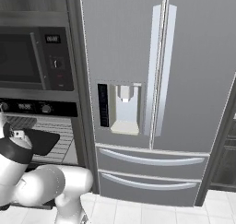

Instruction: Take the baked cake out of the oven and place it on the plate for cooling. Then close the oven door.

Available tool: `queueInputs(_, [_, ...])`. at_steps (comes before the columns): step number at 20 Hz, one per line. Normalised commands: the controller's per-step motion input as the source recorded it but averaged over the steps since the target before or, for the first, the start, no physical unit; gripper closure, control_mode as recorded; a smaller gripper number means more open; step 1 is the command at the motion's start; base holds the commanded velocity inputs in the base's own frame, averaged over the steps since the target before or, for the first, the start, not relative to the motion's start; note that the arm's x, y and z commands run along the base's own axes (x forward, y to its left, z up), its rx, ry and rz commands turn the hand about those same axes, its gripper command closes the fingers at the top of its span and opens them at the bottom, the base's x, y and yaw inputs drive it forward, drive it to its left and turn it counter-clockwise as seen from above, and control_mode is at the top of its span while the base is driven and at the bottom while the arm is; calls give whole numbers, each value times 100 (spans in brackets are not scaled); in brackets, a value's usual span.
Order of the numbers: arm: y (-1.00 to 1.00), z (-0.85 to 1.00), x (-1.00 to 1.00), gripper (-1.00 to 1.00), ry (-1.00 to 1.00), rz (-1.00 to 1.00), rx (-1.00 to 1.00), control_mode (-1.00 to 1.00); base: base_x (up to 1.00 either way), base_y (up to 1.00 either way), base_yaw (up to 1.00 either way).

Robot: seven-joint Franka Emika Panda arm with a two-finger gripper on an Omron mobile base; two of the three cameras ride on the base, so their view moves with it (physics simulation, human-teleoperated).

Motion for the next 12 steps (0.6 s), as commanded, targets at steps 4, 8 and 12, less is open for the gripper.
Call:
queueInputs(4, [14, -28, 25, -100, -8, -23, 11, -100, 0, 0, 0])
queueInputs(8, [26, -36, 29, -100, -8, -20, 3, -100, 0, 0, 0])
queueInputs(12, [31, -24, 26, -100, 0, -17, 5, -100, 0, 0, 0])
